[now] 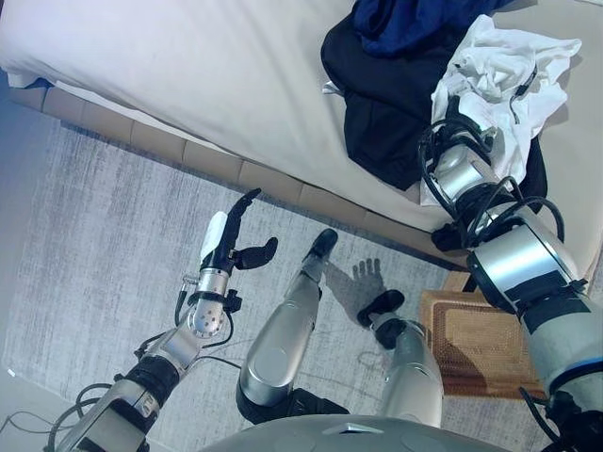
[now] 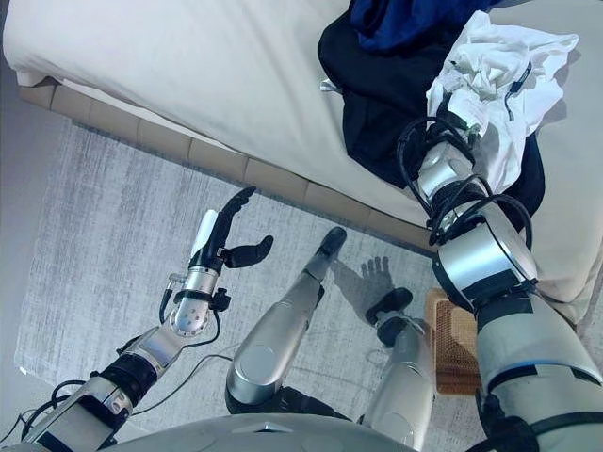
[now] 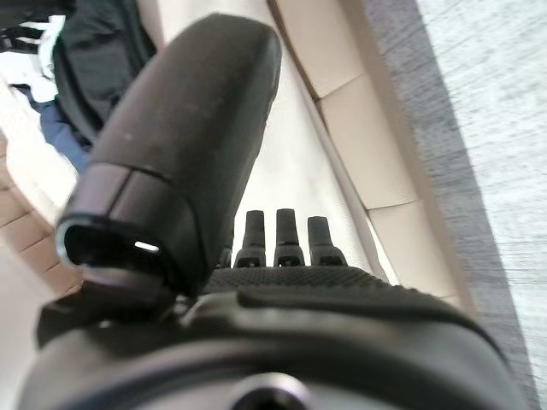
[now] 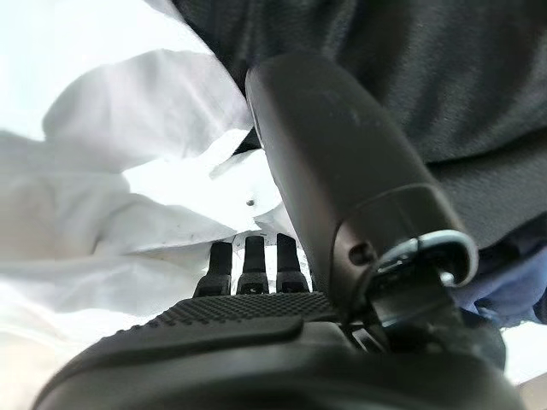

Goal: Pick up the clothes from the bed and place them into the basket

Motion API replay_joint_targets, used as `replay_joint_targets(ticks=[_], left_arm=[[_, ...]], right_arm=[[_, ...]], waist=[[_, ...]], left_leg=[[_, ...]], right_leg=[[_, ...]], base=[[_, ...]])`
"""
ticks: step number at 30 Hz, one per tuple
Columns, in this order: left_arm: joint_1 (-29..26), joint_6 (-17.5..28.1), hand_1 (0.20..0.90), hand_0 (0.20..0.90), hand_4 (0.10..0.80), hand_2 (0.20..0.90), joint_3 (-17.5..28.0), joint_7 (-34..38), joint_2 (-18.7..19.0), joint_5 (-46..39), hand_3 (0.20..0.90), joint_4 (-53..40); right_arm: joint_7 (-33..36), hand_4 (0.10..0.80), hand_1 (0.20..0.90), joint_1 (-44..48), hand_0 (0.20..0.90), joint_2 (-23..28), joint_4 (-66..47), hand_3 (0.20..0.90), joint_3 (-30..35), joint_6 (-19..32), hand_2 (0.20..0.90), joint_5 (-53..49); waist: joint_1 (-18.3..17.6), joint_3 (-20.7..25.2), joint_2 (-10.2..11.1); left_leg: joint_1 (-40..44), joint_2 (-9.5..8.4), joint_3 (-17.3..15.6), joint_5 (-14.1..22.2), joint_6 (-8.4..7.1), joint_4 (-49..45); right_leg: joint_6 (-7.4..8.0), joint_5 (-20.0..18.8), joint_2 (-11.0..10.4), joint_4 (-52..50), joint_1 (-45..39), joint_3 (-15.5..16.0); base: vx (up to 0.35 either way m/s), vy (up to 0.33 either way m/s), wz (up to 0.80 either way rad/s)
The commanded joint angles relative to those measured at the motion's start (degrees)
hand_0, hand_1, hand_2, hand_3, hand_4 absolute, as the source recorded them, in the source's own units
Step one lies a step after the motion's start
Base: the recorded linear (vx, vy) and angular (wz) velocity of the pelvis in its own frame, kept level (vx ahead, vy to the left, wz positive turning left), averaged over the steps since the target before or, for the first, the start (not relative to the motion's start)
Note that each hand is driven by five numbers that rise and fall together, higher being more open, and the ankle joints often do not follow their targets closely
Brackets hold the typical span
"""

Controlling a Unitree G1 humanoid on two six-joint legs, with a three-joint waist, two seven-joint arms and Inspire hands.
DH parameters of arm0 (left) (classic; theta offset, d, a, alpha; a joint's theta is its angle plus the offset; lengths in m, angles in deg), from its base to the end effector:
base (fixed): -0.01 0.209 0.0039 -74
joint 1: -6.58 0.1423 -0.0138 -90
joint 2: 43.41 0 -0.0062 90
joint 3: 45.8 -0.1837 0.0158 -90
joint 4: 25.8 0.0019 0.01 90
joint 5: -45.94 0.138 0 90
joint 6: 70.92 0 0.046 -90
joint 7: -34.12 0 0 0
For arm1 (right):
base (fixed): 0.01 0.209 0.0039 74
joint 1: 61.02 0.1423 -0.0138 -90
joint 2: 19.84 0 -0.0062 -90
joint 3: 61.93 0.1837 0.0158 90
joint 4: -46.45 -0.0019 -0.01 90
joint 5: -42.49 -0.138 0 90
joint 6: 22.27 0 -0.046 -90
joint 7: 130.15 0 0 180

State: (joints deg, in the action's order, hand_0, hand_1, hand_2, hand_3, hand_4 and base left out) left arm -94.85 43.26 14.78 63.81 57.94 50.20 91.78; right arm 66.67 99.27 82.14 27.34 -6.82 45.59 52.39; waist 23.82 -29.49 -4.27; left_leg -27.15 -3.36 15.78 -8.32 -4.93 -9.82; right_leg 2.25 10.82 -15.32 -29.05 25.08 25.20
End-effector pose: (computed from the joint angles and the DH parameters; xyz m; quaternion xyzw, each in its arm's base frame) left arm 0.2136 0.1772 0.0025 0.2787 -0.0873 -0.0110 0.9563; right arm 0.3695 -0.2157 0.1824 -0.5336 0.1230 -0.2169 0.8081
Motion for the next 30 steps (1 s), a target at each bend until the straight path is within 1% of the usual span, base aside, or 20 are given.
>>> replay_joint_targets(ticks=[1, 2, 3, 5, 12, 17, 21, 23, 24, 26, 30], left_arm=[[0.2, 5.9, 0.9, 0.9, 0.8, 0.9, 2.3, 2.2, 2.6, -2.9, 0.9, -6.6], [0.4, 6.0, 0.9, 0.9, 0.8, 0.9, 2.4, 1.9, 2.8, -3.1, 0.9, -6.9], [0.6, 6.0, 0.9, 0.9, 0.8, 0.9, 2.5, 1.6, 3.1, -3.3, 0.9, -7.2], [0.9, 6.0, 0.9, 0.9, 0.8, 0.9, 2.5, 1.3, 3.4, -3.4, 0.9, -7.9], [1.7, 7.0, 0.9, 0.9, 0.8, 0.9, 2.3, 1.0, 3.9, -3.2, 0.9, -7.7], [1.4, 6.7, 0.9, 0.9, 0.8, 0.9, 2.1, 0.5, 4.3, -3.0, 0.9, -8.0], [0.9, 5.9, 0.9, 0.9, 0.8, 0.9, 1.7, 0.2, 4.4, -3.4, 0.9, -7.6], [1.0, 5.2, 0.9, 0.9, 0.8, 0.9, 1.5, 0.1, 4.3, -3.4, 0.9, -7.4], [1.0, 4.7, 0.9, 0.9, 0.8, 0.9, 1.4, 0.0, 4.2, -3.4, 0.9, -7.2], [1.2, 4.3, 0.9, 0.9, 0.8, 0.9, 1.4, -0.1, 4.2, -3.5, 0.9, -6.7], [2.7, 2.6, 0.9, 0.9, 0.8, 0.9, 2.0, -0.5, 3.9, -3.6, 0.9, -5.8]], right_arm=[[-0.2, 0.278, 0.453, 5.1, 0.453, 7.3, 0.9, 0.378, -6.2, -5.3, 0.453, 5.1], [-0.4, 0.256, 0.434, 5.1, 0.434, 7.7, 1.0, 0.356, -6.5, -5.7, 0.434, 5.8], [-0.7, 0.1, 0.3, 5.1, 0.3, 8.0, 1.1, 0.2, -6.7, -6.0, 0.3, 6.4], [-1.1, 0.1, 0.3, 5.5, 0.3, 8.8, 1.2, 0.2, -7.3, -6.4, 0.3, 6.7], [-1.4, 0.1, 0.3, 5.9, 0.3, 10.2, 0.4, 0.2, -8.0, -5.0, 0.3, 8.0], [-1.7, 0.1, 0.3, 5.8, 0.3, 10.9, -1.3, 0.2, -8.4, -3.4, 0.3, 8.3], [-1.4, 0.1, 0.3, 5.0, 0.3, 11.3, -2.4, 0.2, -8.1, -1.9, 0.3, 8.4], [-0.7, 0.1, 0.3, 4.3, 0.3, 11.7, -3.3, 0.2, -7.6, -0.3, 0.3, 7.0], [-0.3, 0.1, 0.3, 3.8, 0.3, 12.1, -4.0, 0.2, -7.0, 0.8, 0.3, 5.7], [0.8, 0.1, 0.3, 3.0, 0.3, 13.0, -5.1, 0.2, -5.9, 3.0, 0.3, 3.8], [0.1, 0.1, 0.3, 0.4, 0.3, 15.3, -9.5, 0.2, -3.4, 7.0, 0.3, 0.2]], waist=[[0.0, -0.3, -0.4], [0.0, -0.3, -0.4], [-0.1, -0.3, -0.4], [-0.2, -0.3, -0.4], [-0.8, -0.3, 0.1], [-1.7, -0.1, 1.0], [-2.6, 1.5, 1.9], [-3.3, 3.1, 2.8], [-3.7, 4.0, 3.0], [-4.3, 5.4, 3.8], [-6.3, 9.0, 5.6]], left_leg=[[-2.9, -4.04, -3.7, 4.3, 5.83, -5.4], [-3.0, -4.0, -3.8, 4.3, 5.83, -5.6], [-3.0, -3.96, -3.9, 4.4, 5.75, -5.8], [-2.8, -3.74, -4.0, 4.5, 5.62, -5.8], [-0.9, -3.0, -4.2, 4.9, 5.23, -5.1], [3.1, -2.29, -4.4, 5.0, 4.79, -2.5], [6.0, -1.68, -4.8, 5.2, 4.56, -0.1], [8.3, -1.13, -5.1, 5.2, 4.33, 2.1], [8.9, -1.03, -5.4, 3.9, 4.49, 3.2], [10.8, -0.61, -5.8, 3.9, 4.36, 4.8], [16.0, 0.39, -6.9, 4.1, 4.13, 8.8]], right_leg=[[-0.9, -4.1, 3.6, 3.1, -2.1, -0.7], [-0.92, -4.1, 3.7, 3.0, -2.1, -0.8], [-0.95, -4.1, 3.7, 3.1, -2.1, -0.8], [-0.98, -4.2, 3.9, 3.4, -2.5, -0.9], [-1.14, -4.8, 5.0, 5.8, -4.8, -1.2], [-0.97, -5.6, 6.2, 9.9, -8.6, -1.9], [-0.56, -6.5, 7.1, 13.6, -11.3, -2.6], [-0.12, -7.4, 7.7, 16.6, -13.5, -3.2], [-0.24, -9.2, 7.7, 18.4, -14.2, -2.9], [0.11, -9.8, 7.9, 20.4, -15.9, -3.5], [0.91, -11.3, 8.4, 24.8, -20.1, -5.8]], base=[[-0.01, -0.019, -0.08], [-0.004, -0.022, -0.09], [0.006, -0.02, -0.07], [0.005, -0.012, -0.02], [0.001, -0.011, -0.03], [-0.001, -0.016, -0.08], [0.029, 0.007, -0.09], [0.022, 0.05, -0.13], [-0.03, 0.07, -0.15], [0.013, 0.04, -0.17], [0.088, 0.034, -0.17]])
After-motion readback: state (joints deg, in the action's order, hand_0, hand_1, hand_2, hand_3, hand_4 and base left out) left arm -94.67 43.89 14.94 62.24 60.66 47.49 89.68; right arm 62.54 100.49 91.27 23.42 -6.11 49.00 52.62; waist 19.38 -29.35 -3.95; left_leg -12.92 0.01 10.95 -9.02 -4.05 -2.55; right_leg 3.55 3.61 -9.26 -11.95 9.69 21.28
